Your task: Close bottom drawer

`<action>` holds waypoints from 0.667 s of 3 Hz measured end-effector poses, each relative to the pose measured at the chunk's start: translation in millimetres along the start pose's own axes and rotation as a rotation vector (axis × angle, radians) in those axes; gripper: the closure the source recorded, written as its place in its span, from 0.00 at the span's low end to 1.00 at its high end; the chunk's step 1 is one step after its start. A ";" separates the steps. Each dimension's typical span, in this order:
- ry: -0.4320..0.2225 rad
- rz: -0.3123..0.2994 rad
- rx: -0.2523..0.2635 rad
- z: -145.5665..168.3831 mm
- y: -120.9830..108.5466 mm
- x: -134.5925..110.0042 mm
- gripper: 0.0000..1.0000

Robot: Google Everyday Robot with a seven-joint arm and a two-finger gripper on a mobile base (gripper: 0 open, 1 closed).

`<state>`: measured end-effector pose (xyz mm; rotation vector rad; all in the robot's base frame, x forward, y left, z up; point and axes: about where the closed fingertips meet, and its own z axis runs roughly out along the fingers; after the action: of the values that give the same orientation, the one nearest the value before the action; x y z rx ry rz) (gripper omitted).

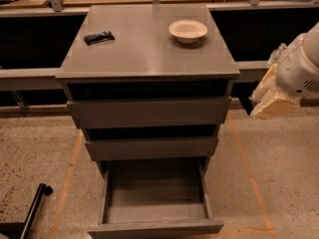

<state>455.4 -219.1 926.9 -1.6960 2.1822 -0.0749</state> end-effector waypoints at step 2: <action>0.041 -0.012 -0.019 10.0 1.7 0.2 1.00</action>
Offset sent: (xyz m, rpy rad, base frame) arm 0.0062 0.0024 -0.0259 -0.0888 0.0741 0.0122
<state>457.0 -217.0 917.1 -1.7329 2.2091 -0.0932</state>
